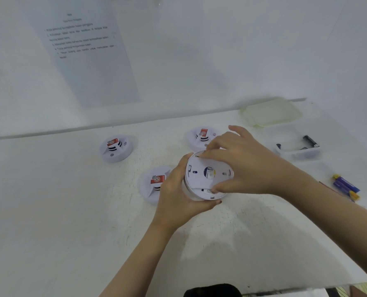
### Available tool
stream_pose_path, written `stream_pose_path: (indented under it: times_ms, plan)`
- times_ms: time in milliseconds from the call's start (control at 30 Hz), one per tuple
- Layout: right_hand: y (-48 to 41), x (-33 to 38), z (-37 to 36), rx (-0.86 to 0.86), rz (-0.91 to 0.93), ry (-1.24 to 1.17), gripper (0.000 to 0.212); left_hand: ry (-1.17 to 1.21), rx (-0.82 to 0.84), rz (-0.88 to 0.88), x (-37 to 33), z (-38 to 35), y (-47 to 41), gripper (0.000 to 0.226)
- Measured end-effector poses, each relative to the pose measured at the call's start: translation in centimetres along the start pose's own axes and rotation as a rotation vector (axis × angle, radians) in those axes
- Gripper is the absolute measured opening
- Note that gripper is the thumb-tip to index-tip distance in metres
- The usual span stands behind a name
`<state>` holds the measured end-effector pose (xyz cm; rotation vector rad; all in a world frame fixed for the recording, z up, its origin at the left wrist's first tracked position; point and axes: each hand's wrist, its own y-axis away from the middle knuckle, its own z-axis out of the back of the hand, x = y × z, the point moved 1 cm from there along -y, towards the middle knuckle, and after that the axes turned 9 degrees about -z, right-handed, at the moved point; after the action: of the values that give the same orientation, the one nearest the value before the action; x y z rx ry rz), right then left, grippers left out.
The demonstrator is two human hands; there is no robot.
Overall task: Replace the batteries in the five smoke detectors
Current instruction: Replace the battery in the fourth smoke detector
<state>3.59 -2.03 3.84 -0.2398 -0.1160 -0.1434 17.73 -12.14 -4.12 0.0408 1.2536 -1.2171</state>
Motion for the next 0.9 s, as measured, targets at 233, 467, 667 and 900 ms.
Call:
stream_pose_path:
  times_ms: [233,467,667,900]
  plan:
    - [1.3,0.2,-0.5,-0.169,-0.03,-0.134,0.061,0.023,-0.043,0.014,0.1,-0.3,0.2,0.085]
    - [6.4,-0.5,-3.9,-0.267,-0.234,-0.278,0.06,0.068,-0.152,0.045,1.2,1.4,0.4,0.09]
    - [10.5,-0.6,-8.9,0.012,-0.286,-0.171,0.058,0.075,-0.201,0.06,1.2,2.0,0.4,0.085]
    - [10.4,-1.2,-7.9,0.081,-0.403,-0.461,0.062,0.077,-0.102,0.057,1.2,0.7,0.5,0.091]
